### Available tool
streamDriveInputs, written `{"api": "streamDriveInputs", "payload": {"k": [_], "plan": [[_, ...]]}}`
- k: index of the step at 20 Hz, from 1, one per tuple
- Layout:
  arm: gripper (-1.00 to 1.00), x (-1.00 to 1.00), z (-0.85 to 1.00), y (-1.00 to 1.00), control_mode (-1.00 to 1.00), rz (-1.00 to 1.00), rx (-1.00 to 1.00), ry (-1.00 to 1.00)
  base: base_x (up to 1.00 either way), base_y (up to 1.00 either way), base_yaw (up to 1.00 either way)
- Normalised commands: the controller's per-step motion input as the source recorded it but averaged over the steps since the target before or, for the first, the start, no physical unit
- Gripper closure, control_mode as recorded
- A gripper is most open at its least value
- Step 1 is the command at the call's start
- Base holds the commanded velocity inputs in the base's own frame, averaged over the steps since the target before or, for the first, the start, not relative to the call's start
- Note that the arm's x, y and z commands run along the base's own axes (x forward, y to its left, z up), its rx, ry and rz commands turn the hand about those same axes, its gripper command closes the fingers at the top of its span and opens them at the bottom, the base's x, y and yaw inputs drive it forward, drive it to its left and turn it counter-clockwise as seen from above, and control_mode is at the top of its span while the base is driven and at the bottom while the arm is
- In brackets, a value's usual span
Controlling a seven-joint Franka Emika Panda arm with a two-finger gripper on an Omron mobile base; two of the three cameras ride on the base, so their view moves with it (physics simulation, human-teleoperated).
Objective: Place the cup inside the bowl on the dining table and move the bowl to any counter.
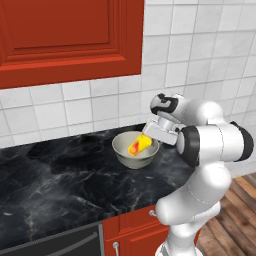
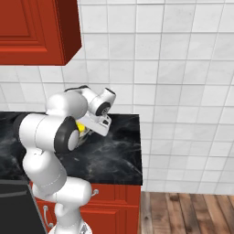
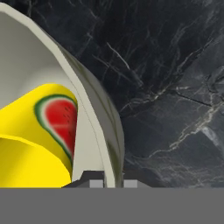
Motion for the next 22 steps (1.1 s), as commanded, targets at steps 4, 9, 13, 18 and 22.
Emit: {"api": "streamDriveInputs", "payload": {"k": [4,9,13,18,22], "plan": [[1.0,0.08,-0.13,0.0,-1.0,0.0,0.0,0.03,0.0,0.0,0.0],[1.0,0.03,-0.09,0.01,-1.0,0.0,0.0,0.02,0.0,0.0,0.0],[1.0,0.0,-0.11,0.03,-1.0,0.0,0.0,0.0,0.0,0.0,0.0],[1.0,0.0,-0.17,0.06,-1.0,0.0,0.0,0.0,0.0,0.0,0.0],[1.0,0.0,-0.18,0.08,-1.0,0.0,0.0,0.0,0.0,0.0,0.0]]}}
